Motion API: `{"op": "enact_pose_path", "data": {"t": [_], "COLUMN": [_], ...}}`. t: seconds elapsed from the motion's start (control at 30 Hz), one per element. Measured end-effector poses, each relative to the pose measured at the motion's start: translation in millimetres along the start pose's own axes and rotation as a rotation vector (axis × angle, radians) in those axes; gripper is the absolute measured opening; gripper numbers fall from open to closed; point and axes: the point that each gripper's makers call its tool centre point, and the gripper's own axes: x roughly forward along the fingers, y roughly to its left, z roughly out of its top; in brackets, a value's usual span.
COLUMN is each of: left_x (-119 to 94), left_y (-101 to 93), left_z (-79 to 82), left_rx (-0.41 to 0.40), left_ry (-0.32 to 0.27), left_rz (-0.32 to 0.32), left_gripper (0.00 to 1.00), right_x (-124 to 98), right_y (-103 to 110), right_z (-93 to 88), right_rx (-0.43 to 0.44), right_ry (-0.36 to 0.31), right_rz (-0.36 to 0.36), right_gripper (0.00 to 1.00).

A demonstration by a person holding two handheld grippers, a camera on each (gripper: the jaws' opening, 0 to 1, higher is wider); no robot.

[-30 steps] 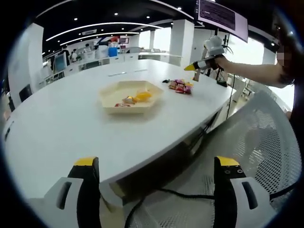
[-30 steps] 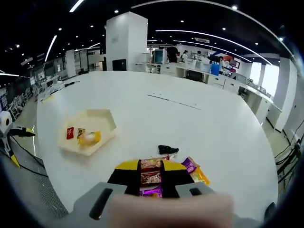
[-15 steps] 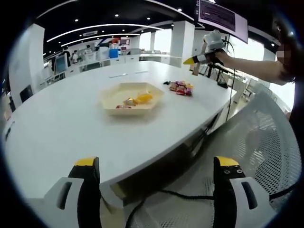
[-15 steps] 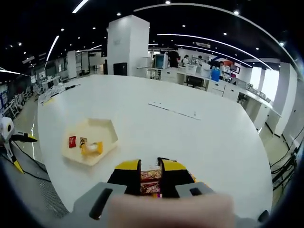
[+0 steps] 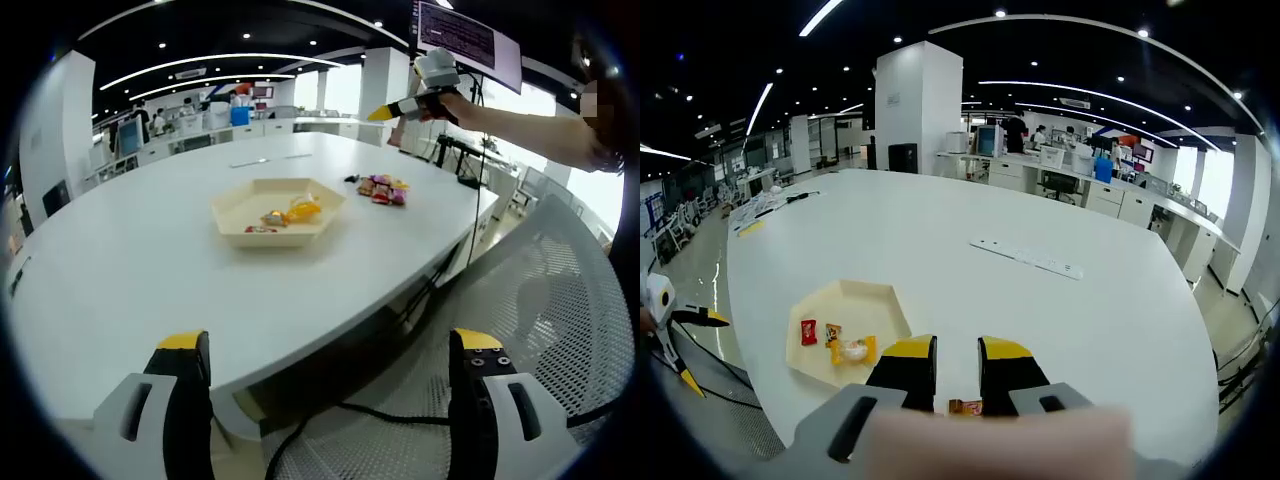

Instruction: Place the target food into the container with the food tongs after gripping and lifting it, then release it inside without dropping or visibly crushing the food.

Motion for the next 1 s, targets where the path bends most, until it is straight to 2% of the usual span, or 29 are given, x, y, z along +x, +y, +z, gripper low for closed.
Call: {"op": "enact_pose_path", "data": {"t": [0.37, 1.0], "left_x": [-0.4, -1.0], "left_y": [0.9, 1.0], "left_z": [0.6, 3.7], "left_rx": [-0.005, 0.000], "left_ry": [-0.004, -0.017], "left_rz": [0.003, 0.003], "left_gripper": [0.95, 0.94], "right_x": [29.8, 69.3], "right_y": [37.5, 85.4], "right_z": [22.9, 45.3], "right_rx": [-0.019, -0.043], "right_ry": [-0.025, -0.034], "right_rz": [0.072, 0.168], "right_gripper": [0.15, 0.15]}}
